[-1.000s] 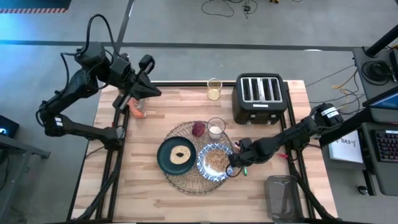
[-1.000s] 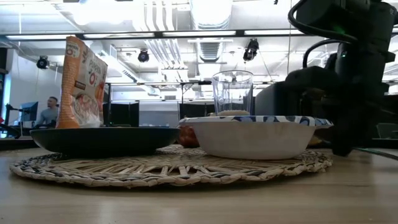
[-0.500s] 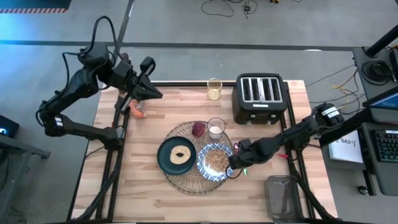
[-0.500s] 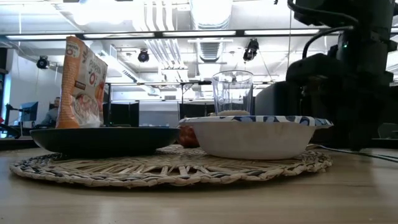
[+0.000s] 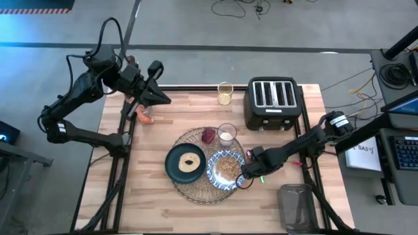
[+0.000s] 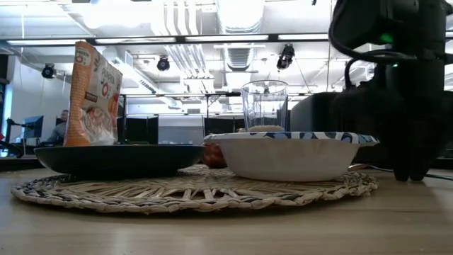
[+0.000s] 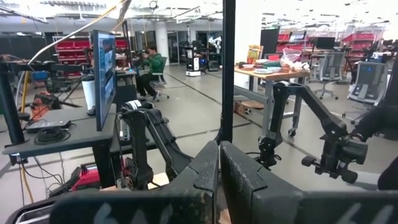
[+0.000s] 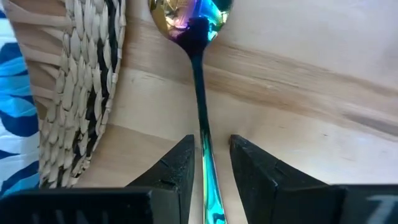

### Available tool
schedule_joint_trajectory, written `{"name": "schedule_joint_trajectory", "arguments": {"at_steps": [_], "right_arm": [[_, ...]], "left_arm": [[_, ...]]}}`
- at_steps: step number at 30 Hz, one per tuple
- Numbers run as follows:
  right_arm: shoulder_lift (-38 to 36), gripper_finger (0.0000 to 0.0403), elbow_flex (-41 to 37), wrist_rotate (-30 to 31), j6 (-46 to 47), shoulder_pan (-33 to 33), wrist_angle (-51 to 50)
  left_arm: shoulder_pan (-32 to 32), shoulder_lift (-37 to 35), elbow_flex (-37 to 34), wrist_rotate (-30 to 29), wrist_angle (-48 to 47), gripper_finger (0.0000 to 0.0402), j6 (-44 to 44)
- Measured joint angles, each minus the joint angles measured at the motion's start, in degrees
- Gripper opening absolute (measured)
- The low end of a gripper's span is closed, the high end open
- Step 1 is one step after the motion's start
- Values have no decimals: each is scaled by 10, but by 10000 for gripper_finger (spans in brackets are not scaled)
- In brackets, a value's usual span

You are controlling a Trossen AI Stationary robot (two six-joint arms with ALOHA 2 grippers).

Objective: Arrange a breakfast setting
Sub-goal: Put the violet spoon on the brown table mat

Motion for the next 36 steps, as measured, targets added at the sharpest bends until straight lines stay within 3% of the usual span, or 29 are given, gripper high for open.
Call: {"name": "schedule_joint_trajectory", "arguments": {"at_steps": [5, 10, 17, 22, 29, 36], "right_arm": [[38, 92, 52, 12, -42, 0, -86], [80, 83, 87, 13, -86, 0, -110], [99, 19, 117, 14, -124, 0, -140], [68, 12, 113, 12, -129, 0, -144], [-27, 10, 93, 11, -106, -1, -136], [-107, 9, 6, 17, -62, 0, 37]], "left_arm": [[0, 0, 0, 0, -1, 0, 14], [0, 0, 0, 0, -1, 0, 14], [0, 0, 0, 0, -1, 0, 12], [0, 0, 0, -1, -1, 0, 12], [0, 0, 0, -1, 0, 0, 12], [0, 0, 0, -1, -3, 0, 12]]}}
